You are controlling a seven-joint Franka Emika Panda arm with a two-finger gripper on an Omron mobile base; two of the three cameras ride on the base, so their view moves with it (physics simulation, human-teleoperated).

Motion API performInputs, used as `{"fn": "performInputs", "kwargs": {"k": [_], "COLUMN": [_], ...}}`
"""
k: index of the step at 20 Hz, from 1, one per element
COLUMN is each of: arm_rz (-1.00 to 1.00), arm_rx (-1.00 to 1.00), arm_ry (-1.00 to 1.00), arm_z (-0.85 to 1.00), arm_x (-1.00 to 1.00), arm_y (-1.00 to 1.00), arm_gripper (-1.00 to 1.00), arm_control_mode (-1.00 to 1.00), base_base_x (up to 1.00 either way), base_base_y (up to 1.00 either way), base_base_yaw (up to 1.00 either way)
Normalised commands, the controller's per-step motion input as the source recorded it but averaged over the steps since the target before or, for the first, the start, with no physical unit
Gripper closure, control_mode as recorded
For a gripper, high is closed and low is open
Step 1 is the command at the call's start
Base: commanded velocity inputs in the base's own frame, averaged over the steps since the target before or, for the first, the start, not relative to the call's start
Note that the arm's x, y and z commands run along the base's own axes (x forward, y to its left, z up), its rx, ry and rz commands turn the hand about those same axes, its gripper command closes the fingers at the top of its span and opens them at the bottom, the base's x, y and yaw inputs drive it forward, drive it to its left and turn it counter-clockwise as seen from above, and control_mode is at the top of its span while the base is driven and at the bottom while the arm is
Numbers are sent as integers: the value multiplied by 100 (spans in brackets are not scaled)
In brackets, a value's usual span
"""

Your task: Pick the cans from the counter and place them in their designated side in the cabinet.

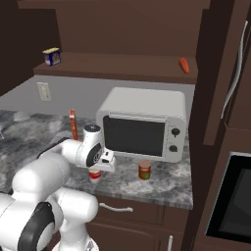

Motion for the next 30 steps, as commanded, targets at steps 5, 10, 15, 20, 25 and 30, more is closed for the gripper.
{"fn": "performInputs", "kwargs": {"k": [5,10,15,20,25,30], "arm_rz": [0,0,1,5,2,1], "arm_rx": [0,0,0,0,0,-1], "arm_ry": [0,0,-12,-16,-11,-7], "arm_z": [-16,-11,23,47,52,47], "arm_x": [-1,0,-21,-20,-21,-21], "arm_y": [1,0,-1,-2,0,0], "arm_gripper": [100,100,100,100,100,100], "arm_control_mode": [-100,-100,-100,-100,-100,-100], "base_base_x": [0,0,0,0,0,0], "base_base_y": [0,0,0,0,0,0], "base_base_yaw": [0,0,0,0,0,0]}}
